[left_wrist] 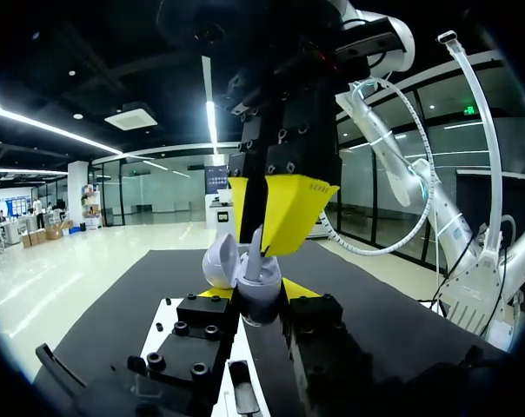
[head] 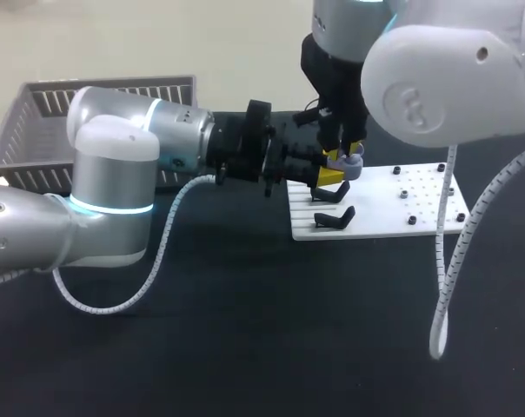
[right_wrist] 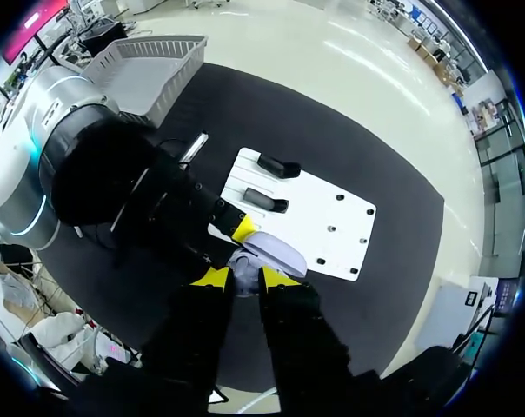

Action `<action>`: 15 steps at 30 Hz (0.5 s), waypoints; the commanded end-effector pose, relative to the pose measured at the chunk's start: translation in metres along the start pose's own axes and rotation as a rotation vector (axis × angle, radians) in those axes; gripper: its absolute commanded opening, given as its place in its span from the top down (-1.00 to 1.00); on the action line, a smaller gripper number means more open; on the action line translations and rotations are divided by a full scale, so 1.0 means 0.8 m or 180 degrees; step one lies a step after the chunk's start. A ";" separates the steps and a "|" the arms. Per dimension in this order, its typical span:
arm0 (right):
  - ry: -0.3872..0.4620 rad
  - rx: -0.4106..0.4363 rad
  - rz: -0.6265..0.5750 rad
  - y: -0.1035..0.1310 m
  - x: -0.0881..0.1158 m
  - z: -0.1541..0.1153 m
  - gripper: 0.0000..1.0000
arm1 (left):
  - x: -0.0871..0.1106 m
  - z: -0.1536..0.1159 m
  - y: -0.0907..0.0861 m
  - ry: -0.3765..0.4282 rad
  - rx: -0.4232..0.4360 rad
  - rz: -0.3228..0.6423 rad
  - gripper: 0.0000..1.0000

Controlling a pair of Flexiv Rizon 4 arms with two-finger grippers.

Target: Pick up each earbud case from the left stands, insert the matching earbuds, close the lid, and place the case in the box.

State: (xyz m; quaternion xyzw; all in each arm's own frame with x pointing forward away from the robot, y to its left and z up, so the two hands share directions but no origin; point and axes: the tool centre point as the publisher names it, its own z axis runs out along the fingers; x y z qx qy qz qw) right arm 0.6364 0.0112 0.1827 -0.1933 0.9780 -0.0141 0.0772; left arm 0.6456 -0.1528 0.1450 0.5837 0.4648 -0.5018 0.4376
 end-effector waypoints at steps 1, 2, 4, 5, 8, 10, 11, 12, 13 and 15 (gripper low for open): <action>0.0013 0.0004 0.0003 -0.001 -0.001 -0.001 1.00 | 0.000 0.000 -0.001 0.0005 -0.0006 0.0000 1.00; 0.0015 0.0002 0.0003 -0.001 -0.001 -0.003 1.00 | 0.000 0.000 -0.001 0.0005 -0.0006 0.0000 1.00; 0.0012 0.0005 0.0004 -0.002 -0.001 -0.004 1.00 | 0.000 0.000 -0.001 0.0005 -0.0006 0.0000 1.00; 0.0013 0.0010 0.0007 -0.002 -0.001 -0.003 1.00 | 0.000 0.000 -0.001 0.0005 -0.0006 0.0000 1.00; 0.0027 0.0027 0.0015 -0.004 -0.002 0.000 1.00 | 0.000 0.000 -0.001 0.0005 -0.0006 0.0000 1.00; 0.0041 0.0029 0.0018 -0.005 -0.002 0.003 1.00 | 0.000 0.000 -0.001 0.0005 -0.0006 0.0000 1.00; 0.0044 0.0029 0.0018 -0.005 -0.002 0.003 1.00 | 0.000 0.000 -0.001 0.0005 -0.0006 0.0000 1.00; 0.0050 0.0028 0.0018 -0.005 -0.003 0.004 1.00 | 0.000 0.000 -0.001 0.0005 -0.0006 0.0000 1.00; 0.0057 0.0027 0.0017 -0.005 -0.003 0.005 1.00 | 0.000 0.000 -0.001 0.0005 -0.0006 0.0000 1.00; 0.0062 0.0026 0.0015 -0.005 -0.005 0.007 1.00 | 0.000 0.000 -0.001 0.0005 -0.0006 0.0000 1.00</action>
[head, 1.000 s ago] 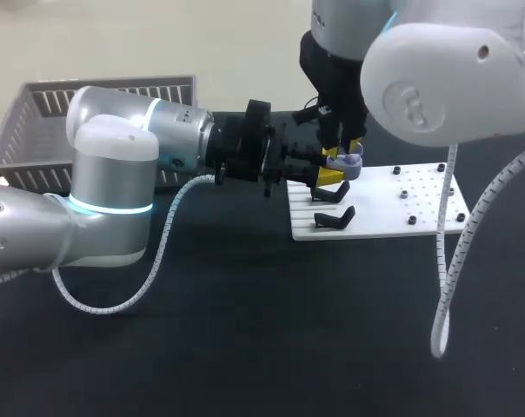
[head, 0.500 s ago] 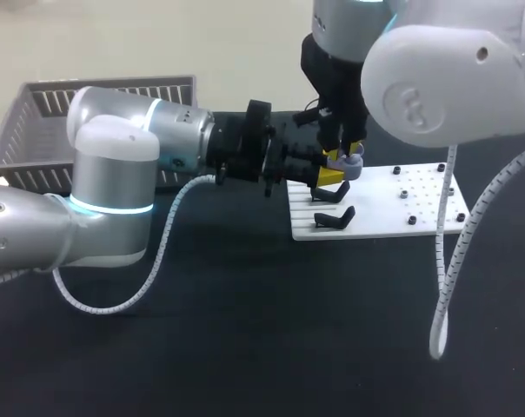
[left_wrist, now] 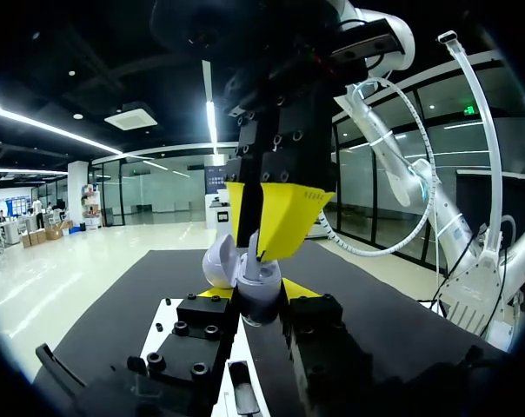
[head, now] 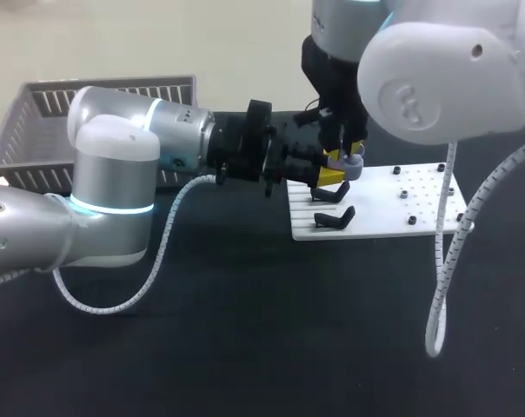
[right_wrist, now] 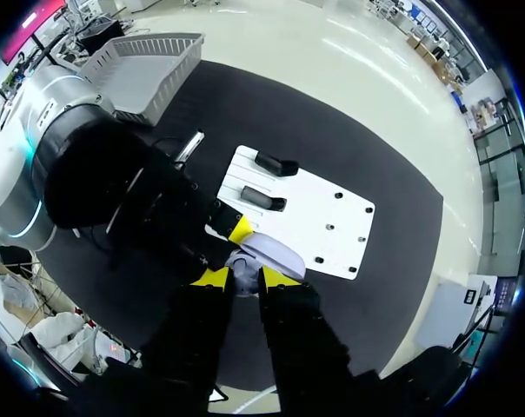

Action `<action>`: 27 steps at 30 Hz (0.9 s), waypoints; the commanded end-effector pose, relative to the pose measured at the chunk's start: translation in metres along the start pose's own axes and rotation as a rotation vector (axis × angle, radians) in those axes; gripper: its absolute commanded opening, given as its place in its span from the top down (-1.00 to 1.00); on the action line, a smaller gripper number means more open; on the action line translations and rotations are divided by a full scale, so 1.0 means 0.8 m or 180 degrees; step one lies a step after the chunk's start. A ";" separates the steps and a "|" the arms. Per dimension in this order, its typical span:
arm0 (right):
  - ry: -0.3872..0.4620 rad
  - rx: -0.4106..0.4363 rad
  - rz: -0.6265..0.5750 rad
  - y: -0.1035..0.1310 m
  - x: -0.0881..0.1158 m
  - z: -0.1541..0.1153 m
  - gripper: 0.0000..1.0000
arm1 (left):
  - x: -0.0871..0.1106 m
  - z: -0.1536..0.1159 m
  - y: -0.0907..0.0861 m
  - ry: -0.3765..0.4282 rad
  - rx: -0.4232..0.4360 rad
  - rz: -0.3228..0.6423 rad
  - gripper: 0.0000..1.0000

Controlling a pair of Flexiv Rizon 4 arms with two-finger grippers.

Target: Pick up each earbud case from the left stands, insert the matching earbuds, close the lid, and place the case in the box.

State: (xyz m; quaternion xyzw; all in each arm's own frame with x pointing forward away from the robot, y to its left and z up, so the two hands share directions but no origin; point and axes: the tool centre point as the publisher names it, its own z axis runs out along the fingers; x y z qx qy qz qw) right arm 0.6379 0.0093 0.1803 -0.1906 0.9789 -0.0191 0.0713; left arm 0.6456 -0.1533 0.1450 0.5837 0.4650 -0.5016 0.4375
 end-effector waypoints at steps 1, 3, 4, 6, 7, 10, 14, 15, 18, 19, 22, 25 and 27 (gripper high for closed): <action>0.0020 0.0001 0.0000 -0.002 -0.005 0.004 1.00 | 0.000 -0.001 -0.001 0.0003 -0.0005 0.0001 1.00; 0.0026 -0.0003 -0.0001 -0.002 -0.006 0.005 1.00 | 0.000 -0.001 -0.001 0.0003 -0.0005 0.0001 1.00; 0.0028 -0.0004 0.0001 -0.002 -0.006 0.005 1.00 | 0.000 -0.001 -0.001 0.0003 -0.0005 0.0001 1.00; 0.0028 -0.0019 0.0032 -0.002 -0.007 0.005 1.00 | 0.000 -0.001 -0.001 0.0003 -0.0005 0.0001 1.00; 0.0031 -0.0033 0.0049 -0.004 -0.006 0.004 0.58 | 0.000 -0.001 -0.001 0.0003 -0.0005 0.0001 1.00; 0.0007 -0.0058 0.0096 -0.008 -0.004 -0.004 -1.00 | 0.000 -0.001 -0.001 0.0003 -0.0005 0.0001 1.00; -0.0040 -0.0310 0.0256 -0.018 0.000 -0.025 -1.00 | 0.000 -0.001 -0.001 0.0003 -0.0005 0.0001 1.00; -0.0084 -0.0337 0.0303 -0.022 0.000 -0.031 -1.00 | 0.000 -0.001 -0.001 0.0003 -0.0005 0.0001 1.00; -0.0213 -0.0426 0.0485 -0.035 -0.006 -0.043 -1.00 | 0.000 -0.001 -0.001 0.0003 -0.0005 0.0001 1.00; -0.0268 -0.0421 0.0577 -0.041 -0.010 -0.044 -1.00 | 0.000 -0.001 -0.001 0.0003 -0.0005 0.0001 1.00; -0.0531 -0.0538 0.0986 -0.058 -0.026 -0.046 -1.00 | 0.000 -0.001 -0.001 0.0003 -0.0005 0.0001 1.00; -0.0619 -0.0516 0.1310 -0.073 -0.040 -0.036 -1.00 | 0.000 -0.001 -0.001 0.0003 -0.0005 0.0001 1.00; -0.0631 -0.0470 0.1429 -0.081 -0.047 -0.029 -1.00 | 0.000 -0.001 -0.001 0.0003 -0.0005 0.0001 1.00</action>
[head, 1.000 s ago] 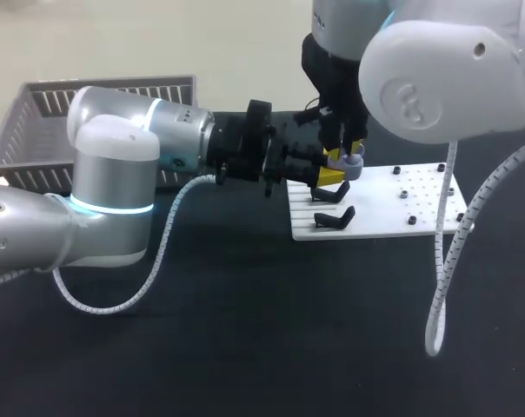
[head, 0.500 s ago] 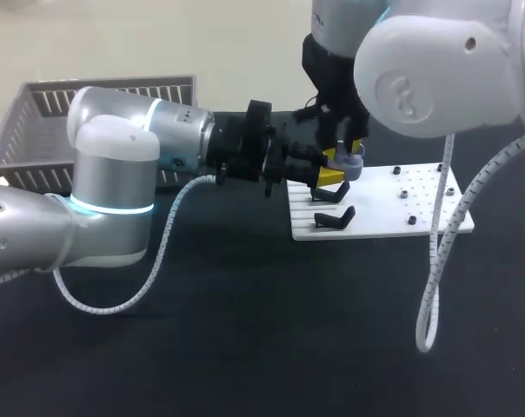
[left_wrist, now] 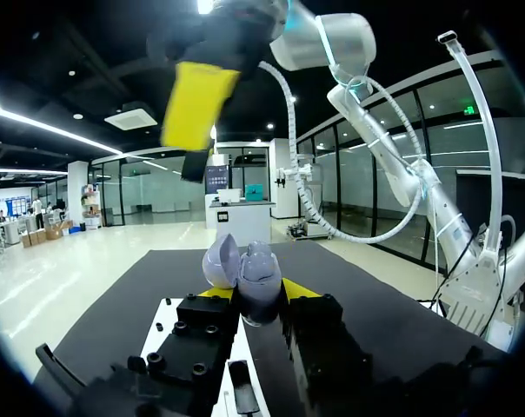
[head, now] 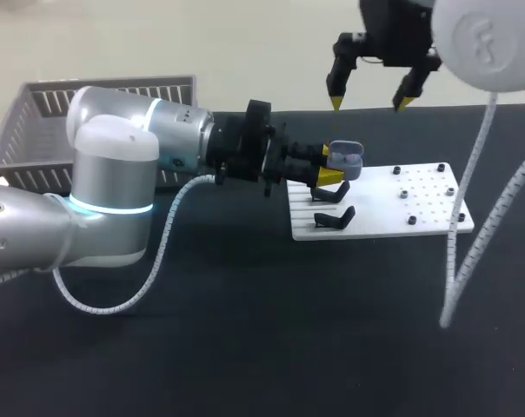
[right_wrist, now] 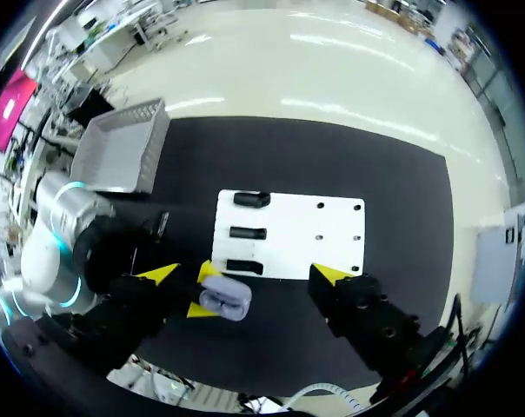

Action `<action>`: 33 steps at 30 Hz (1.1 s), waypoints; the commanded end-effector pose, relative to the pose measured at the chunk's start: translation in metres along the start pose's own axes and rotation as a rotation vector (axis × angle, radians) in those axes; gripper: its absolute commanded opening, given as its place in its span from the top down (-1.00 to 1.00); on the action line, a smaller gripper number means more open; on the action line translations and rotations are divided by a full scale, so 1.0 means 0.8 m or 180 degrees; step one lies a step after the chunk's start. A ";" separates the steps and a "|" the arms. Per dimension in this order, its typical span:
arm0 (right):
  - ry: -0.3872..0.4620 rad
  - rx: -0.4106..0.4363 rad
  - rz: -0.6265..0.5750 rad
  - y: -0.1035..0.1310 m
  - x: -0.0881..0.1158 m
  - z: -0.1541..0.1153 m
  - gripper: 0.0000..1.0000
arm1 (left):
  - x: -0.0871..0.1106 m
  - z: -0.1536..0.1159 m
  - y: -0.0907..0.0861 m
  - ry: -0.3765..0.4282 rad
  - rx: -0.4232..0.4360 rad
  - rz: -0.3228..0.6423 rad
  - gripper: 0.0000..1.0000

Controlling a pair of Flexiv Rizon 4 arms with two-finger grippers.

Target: Pick up each earbud case from the left stands, insert the matching earbuds, close the lid, and place the case in the box.

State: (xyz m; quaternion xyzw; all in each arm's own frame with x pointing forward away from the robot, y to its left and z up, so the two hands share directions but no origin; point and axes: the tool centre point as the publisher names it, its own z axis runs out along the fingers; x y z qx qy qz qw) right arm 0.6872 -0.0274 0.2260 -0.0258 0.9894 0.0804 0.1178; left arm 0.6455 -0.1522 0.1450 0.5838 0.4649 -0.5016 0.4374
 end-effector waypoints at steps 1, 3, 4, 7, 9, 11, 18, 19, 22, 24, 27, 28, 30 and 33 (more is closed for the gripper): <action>-0.0264 0.0026 0.0355 -0.017 -0.007 0.020 -1.00 | 0.000 0.000 -0.001 0.0003 -0.0006 0.0000 1.00; -0.0269 0.0119 0.0420 -0.024 -0.013 0.030 -1.00 | 0.000 0.000 -0.001 0.0003 -0.0006 0.0000 1.00; -0.0249 0.0164 0.0446 -0.028 -0.016 0.036 -1.00 | 0.000 0.000 -0.001 0.0003 -0.0006 0.0000 1.00; -0.0169 0.0211 0.0509 -0.040 -0.019 0.050 -1.00 | 0.000 0.000 -0.001 0.0003 -0.0006 0.0000 1.00; -0.0115 0.0225 0.0534 -0.045 -0.017 0.057 -1.00 | 0.000 0.000 -0.001 0.0003 -0.0006 0.0000 1.00; -0.0077 0.0250 0.0538 -0.048 -0.014 0.063 -1.00 | 0.000 0.000 -0.001 0.0003 -0.0006 0.0000 1.00; 0.0042 0.0278 0.0567 -0.056 0.000 0.071 -1.00 | 0.000 0.000 -0.001 0.0003 -0.0006 0.0000 1.00; 0.0051 0.0277 0.0571 -0.057 0.003 0.071 -1.00 | 0.000 0.000 -0.001 0.0003 -0.0006 0.0000 1.00; 0.0093 0.0273 0.0573 -0.057 0.010 0.071 -1.00 | 0.000 0.000 -0.001 0.0003 -0.0006 0.0000 1.00; 0.0131 0.0281 0.0561 -0.056 0.015 0.070 -1.00 | 0.000 0.000 -0.001 0.0003 -0.0006 0.0000 1.00; 0.0192 0.0222 0.0566 -0.056 0.021 0.066 -1.00 | 0.000 0.000 -0.001 0.0003 -0.0006 0.0000 1.00; 0.0195 0.0223 0.0567 -0.056 0.023 0.066 -1.00 | 0.000 0.000 -0.001 0.0003 -0.0006 0.0000 1.00; 0.0224 0.0211 0.0559 -0.055 0.028 0.065 -1.00 | 0.000 0.000 -0.001 0.0003 -0.0006 0.0000 1.00; 0.0255 0.0178 0.0545 -0.053 0.034 0.062 -1.00 | 0.000 0.000 -0.001 0.0003 -0.0006 0.0000 1.00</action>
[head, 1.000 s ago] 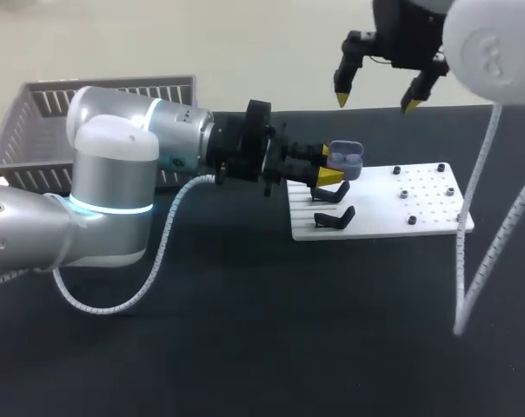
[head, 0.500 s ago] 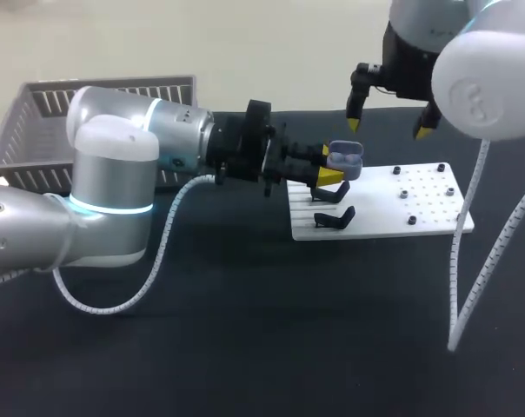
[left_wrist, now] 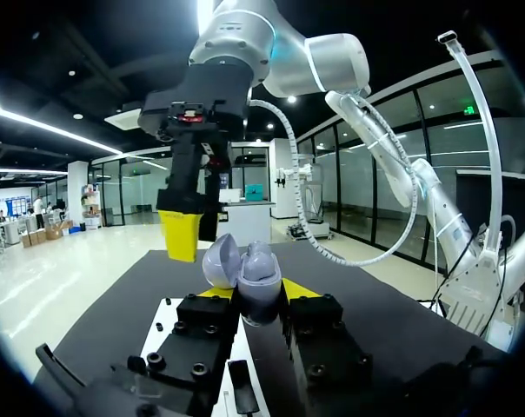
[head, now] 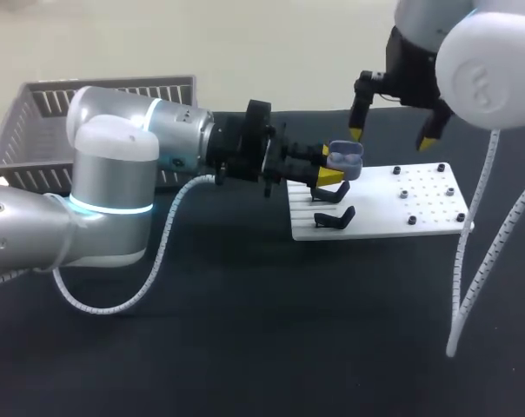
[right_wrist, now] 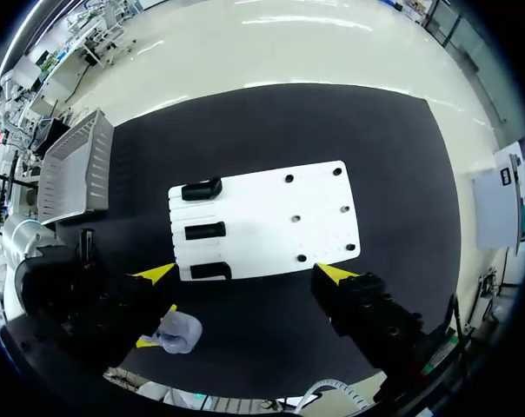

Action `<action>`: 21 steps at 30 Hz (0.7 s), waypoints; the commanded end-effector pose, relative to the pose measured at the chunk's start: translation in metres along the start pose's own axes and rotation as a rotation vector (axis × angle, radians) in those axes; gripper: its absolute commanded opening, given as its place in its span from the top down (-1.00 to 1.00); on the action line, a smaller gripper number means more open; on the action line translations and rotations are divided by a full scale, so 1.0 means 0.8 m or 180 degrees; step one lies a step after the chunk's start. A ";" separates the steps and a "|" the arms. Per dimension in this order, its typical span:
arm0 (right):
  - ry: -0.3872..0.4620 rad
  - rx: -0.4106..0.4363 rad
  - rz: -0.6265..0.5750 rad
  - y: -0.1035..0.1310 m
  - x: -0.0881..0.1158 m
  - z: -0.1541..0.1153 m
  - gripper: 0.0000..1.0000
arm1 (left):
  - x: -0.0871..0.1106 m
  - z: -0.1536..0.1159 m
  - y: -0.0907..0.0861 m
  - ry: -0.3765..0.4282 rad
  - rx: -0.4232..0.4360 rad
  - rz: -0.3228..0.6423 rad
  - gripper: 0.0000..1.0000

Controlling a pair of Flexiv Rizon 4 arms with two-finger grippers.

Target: Pick up each earbud case from the left stands, insert the matching earbuds, close the lid, and place the case in the box.

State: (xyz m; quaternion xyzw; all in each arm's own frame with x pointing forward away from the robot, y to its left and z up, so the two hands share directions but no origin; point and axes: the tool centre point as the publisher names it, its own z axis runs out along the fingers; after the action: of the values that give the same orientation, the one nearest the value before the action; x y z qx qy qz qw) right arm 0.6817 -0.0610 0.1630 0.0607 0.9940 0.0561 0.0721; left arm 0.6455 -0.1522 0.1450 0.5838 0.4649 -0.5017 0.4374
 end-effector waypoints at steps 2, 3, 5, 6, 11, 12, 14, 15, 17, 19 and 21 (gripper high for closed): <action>0.0022 -0.0053 -0.0010 -0.001 0.011 -0.006 -1.00 | 0.000 0.000 -0.001 0.0003 -0.0006 0.0000 1.00; 0.0033 -0.0065 -0.0015 -0.001 0.013 -0.007 -1.00 | 0.000 0.000 -0.001 0.0003 -0.0006 0.0000 1.00; 0.0059 -0.0090 -0.0027 0.000 0.018 -0.008 -1.00 | 0.000 0.000 -0.001 0.0003 -0.0006 0.0000 1.00; 0.0066 -0.0094 -0.0035 0.001 0.021 -0.008 -1.00 | 0.000 0.000 -0.001 0.0003 -0.0006 0.0000 1.00; 0.0124 -0.0115 -0.0085 0.007 0.032 -0.008 -1.00 | 0.000 0.000 -0.001 0.0003 -0.0006 0.0000 1.00; 0.0125 -0.0117 -0.0090 0.007 0.033 -0.009 -1.00 | 0.000 0.000 -0.001 0.0003 -0.0006 0.0000 1.00; 0.0096 -0.0120 -0.0105 0.008 0.034 -0.011 -1.00 | 0.000 0.000 -0.001 0.0003 -0.0006 0.0000 1.00; 0.0091 -0.0133 -0.0100 0.008 0.034 -0.013 -1.00 | 0.000 0.000 -0.001 0.0003 -0.0006 0.0000 1.00; 0.0038 -0.0138 -0.0109 0.007 0.035 -0.016 -1.00 | 0.000 0.000 -0.001 0.0003 -0.0006 0.0000 1.00; -0.0075 -0.0150 -0.0122 0.005 0.035 -0.024 -1.00 | 0.000 0.000 -0.001 0.0003 -0.0006 0.0000 1.00; -0.0236 -0.0193 -0.0137 0.003 0.036 -0.037 -1.00 | 0.000 0.000 -0.001 0.0003 -0.0006 0.0000 1.00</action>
State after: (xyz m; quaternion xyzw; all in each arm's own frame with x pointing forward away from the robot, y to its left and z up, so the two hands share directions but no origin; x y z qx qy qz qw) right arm 0.6650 -0.0511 0.1811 0.0361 0.9932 0.0771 0.0800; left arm 0.6454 -0.1522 0.1450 0.5839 0.4650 -0.5016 0.4374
